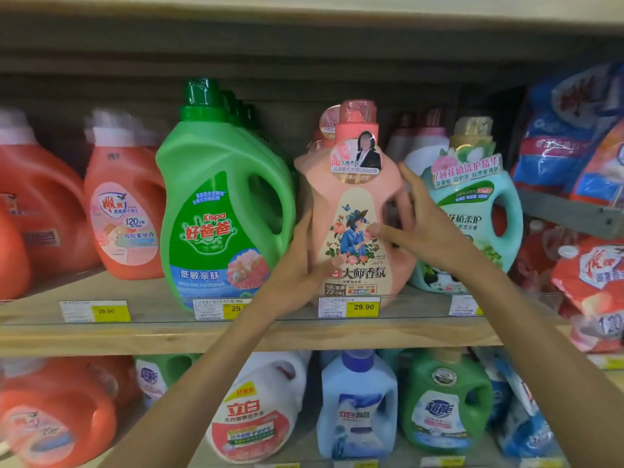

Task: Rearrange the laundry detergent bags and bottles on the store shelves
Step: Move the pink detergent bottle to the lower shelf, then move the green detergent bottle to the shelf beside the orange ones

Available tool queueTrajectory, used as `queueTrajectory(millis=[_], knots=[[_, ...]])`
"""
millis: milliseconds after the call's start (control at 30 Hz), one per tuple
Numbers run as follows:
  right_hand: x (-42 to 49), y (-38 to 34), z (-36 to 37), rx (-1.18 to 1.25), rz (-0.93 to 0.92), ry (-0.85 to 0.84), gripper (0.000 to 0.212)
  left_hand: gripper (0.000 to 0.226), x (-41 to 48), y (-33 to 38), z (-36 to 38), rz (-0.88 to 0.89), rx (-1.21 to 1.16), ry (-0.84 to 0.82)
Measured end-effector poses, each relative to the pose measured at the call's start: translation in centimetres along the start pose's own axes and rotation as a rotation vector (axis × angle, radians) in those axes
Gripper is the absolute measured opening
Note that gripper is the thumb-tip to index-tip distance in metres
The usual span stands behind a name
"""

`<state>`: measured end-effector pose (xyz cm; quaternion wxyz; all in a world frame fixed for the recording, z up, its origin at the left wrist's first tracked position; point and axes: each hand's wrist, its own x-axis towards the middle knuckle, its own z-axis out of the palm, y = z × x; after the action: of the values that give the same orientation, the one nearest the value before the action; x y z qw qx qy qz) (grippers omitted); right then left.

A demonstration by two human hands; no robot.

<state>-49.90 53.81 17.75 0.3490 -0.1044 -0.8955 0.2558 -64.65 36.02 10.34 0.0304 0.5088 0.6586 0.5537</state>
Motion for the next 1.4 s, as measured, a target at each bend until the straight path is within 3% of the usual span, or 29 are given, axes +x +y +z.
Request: queueTrajectory(millis=[167, 300, 400, 700, 1100, 1400], knots=[[-1.7, -1.0, -1.3, -0.301, 0.096, -0.14, 0.117, 0.093, -1.9, -0.4, -0.8, -0.033, 0.232, -0.065], [-4.9, -2.7, -2.5, -0.772, 0.131, -0.148, 0.088, 0.072, -4.5, 1.1, -1.1, 0.035, 0.558, 0.022], [-7.7, -4.3, -2.0, -0.903, 0.139, -0.187, 0.077, 0.055, -7.3, 3.1, -0.3, 0.191, 0.871, 0.073], [-14.9, -4.9, 0.1, -0.861, 0.304, -0.478, 0.078, 0.051, -12.0, 3.7, 2.4, 0.237, 1.026, -0.078], [-19.4, -3.3, 1.3, -0.775, 0.268, -0.622, 0.082, 0.051, -16.7, 3.3, 3.2, -0.026, 1.095, -0.217], [-27.5, -0.2, -3.8, -0.763, 0.264, -0.699, 0.077, 0.051, -21.5, 6.5, 10.1, -0.178, 1.007, -0.231]])
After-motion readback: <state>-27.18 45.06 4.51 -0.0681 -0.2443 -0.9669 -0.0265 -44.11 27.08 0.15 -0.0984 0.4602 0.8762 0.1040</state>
